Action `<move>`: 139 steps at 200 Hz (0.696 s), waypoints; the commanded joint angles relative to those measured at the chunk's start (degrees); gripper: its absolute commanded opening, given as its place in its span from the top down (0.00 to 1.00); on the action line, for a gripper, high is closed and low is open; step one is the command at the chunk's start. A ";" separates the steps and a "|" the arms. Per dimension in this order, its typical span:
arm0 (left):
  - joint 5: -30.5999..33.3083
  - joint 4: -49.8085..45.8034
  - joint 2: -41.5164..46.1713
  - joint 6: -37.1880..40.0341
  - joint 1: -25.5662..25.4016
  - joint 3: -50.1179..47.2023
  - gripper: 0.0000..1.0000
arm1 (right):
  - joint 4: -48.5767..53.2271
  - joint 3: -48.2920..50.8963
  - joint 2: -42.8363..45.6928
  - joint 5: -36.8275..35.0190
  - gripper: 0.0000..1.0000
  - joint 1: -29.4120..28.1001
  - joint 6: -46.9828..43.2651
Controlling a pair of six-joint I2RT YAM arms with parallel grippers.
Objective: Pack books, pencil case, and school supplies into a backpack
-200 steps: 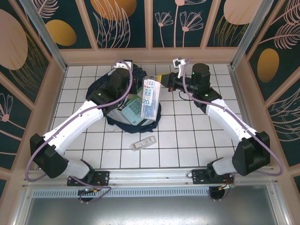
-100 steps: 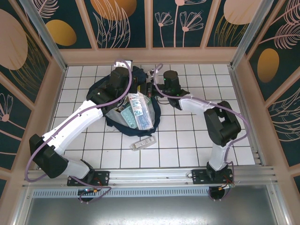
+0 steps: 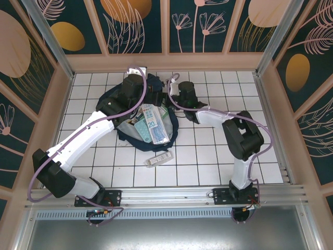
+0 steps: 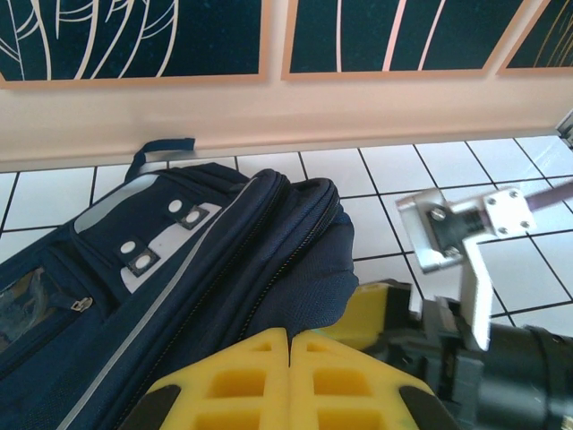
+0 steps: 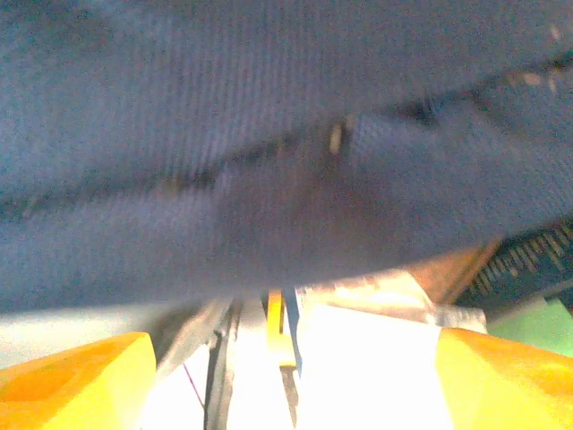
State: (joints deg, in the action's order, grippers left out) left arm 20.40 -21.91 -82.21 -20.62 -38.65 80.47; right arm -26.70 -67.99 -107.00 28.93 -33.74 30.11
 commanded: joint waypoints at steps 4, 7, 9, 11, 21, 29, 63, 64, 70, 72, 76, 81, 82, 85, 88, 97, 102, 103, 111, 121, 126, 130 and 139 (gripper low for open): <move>1.13 7.28 1.79 0.74 -0.27 3.37 1.00 | 0.96 5.39 6.06 -1.31 0.21 0.44 -2.69; 1.20 7.32 1.79 0.76 -0.27 3.38 1.00 | 0.95 6.19 6.38 -1.10 0.22 0.46 -2.69; 1.15 7.32 1.86 0.76 -0.23 3.29 1.00 | 0.95 6.70 6.66 -0.90 0.22 0.43 -2.73; 1.16 7.32 1.88 0.74 -0.27 3.29 1.00 | 0.92 7.31 6.81 -0.69 0.23 0.36 -2.68; 1.21 7.41 1.95 0.75 -0.22 3.24 1.00 | 0.15 10.29 7.89 0.19 0.26 0.21 -2.12; 1.26 7.32 1.91 0.76 -0.20 3.28 1.00 | -0.55 12.56 8.90 0.62 0.30 -0.14 -1.77; 1.48 7.28 2.13 0.83 -0.20 3.21 1.00 | -1.41 20.61 12.44 1.04 0.40 -2.06 -1.24; 1.44 7.30 2.10 0.79 -0.20 3.21 1.00 | -1.46 20.88 12.48 1.04 0.40 -2.09 -1.21; 1.40 7.32 2.14 0.80 -0.24 3.22 1.00 | -1.49 22.00 12.91 1.11 0.40 -2.37 -1.19; 1.46 7.32 2.12 0.77 -0.20 3.27 1.00 | -1.51 22.39 13.06 1.13 0.40 -2.56 -1.19; 1.38 7.37 2.07 0.73 -0.25 3.23 1.00 | -1.55 23.06 13.35 1.14 0.41 -2.86 -1.13; 1.37 7.31 2.13 0.73 -0.26 3.24 1.00 | -1.74 23.99 13.68 1.16 0.41 -3.14 -1.03; 1.38 7.32 2.09 0.74 -0.23 3.27 1.00 | -1.76 24.19 13.80 1.14 0.41 -3.20 -1.02; 1.31 7.32 2.03 0.76 -0.22 3.27 1.00 | -1.97 24.65 13.90 1.06 0.41 -3.46 -0.95; 1.38 7.32 1.99 0.76 -0.25 3.29 1.00 | -2.06 25.18 14.06 0.92 0.41 -3.63 -0.87; 1.23 7.32 2.02 0.75 -0.20 3.25 1.00 | -2.30 26.44 14.51 0.63 0.41 -4.08 -0.75; 1.23 7.32 2.03 0.71 -0.20 3.22 1.00 | -2.28 27.00 14.56 0.44 0.41 -4.22 -0.71; 1.22 7.32 2.04 0.73 -0.20 3.26 1.00 | -2.34 27.06 14.59 0.43 0.41 -4.23 -0.73; 1.22 7.31 1.96 0.76 -0.20 3.25 1.00 | -2.47 27.69 14.42 0.49 0.41 -4.36 -0.67; 1.19 7.40 1.96 0.59 -0.19 3.29 1.00 | -2.54 28.15 13.99 0.77 0.41 -4.41 -0.58; 1.13 7.41 1.88 0.66 -0.23 3.27 1.00 | -2.61 28.31 13.79 0.87 0.41 -4.43 -0.48; 1.03 7.37 1.88 0.56 -0.20 3.23 1.00 | -2.65 28.41 13.47 0.99 0.42 -4.49 -0.50; 0.94 7.32 1.73 0.56 -0.26 3.28 1.00 | -2.82 28.48 12.79 1.51 0.44 -4.65 -0.49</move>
State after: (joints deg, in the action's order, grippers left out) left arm 20.40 -21.91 -82.21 -20.62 -38.65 80.49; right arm -27.92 -40.73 -94.02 28.73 -37.63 29.10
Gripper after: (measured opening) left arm 0.062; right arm 0.572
